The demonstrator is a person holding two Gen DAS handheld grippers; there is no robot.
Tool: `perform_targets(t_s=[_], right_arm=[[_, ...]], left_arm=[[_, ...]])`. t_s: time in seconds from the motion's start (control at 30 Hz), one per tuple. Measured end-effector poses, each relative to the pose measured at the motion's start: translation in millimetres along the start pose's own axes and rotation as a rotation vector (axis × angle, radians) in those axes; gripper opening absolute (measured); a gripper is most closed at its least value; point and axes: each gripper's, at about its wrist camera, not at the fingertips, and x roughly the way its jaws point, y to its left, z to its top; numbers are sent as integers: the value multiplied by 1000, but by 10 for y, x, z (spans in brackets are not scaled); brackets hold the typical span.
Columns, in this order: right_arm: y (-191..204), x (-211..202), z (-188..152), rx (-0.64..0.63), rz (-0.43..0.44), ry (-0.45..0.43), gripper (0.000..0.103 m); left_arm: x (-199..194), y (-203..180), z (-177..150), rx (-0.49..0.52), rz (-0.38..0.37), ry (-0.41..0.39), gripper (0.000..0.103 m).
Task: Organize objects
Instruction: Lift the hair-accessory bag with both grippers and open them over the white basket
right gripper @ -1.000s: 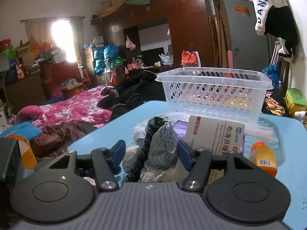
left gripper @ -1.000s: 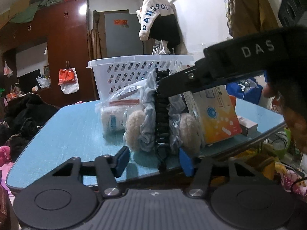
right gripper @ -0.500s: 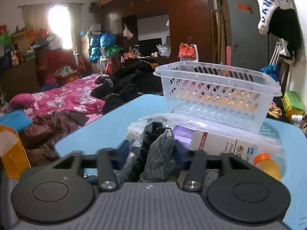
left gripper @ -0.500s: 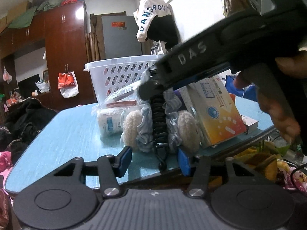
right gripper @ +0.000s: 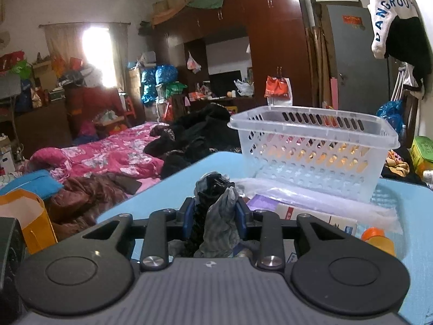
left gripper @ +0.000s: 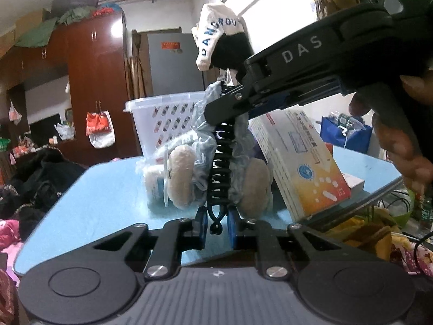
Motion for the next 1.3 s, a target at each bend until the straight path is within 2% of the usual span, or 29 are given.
perform_targets(t_s=[0.13,0.37,0.5,0.63,0.87,1.13,1.23,1.3], right_arm=[[-20,-69,120,5,6,-30,35],[-67,-286,518,-5,-2,-140,35],[-134,-228,783,-13,-23,-172,35],[-288,-27,1065,-4,-74,-181,34],[-805,367,1363,108,-115,-153,34],[-1218,523,1168,259,-98,-122,32],[-1336,568,1108,292,-102,-108,27],[-1404,624,1087,304,-111,-88,17]], left_arm=[[-43,1,107,17,3,-44,19],[-64,-11,531,79,38,-186,19],[108,55,827,99,56,-240,20],[398,124,1148,113,45,-257,20],[1068,301,1604,109,-3,-206,20],[1438,502,1781,59,17,-140,25],[1524,564,1794,46,7,-113,26],[1577,576,1800,48,14,-97,26]])
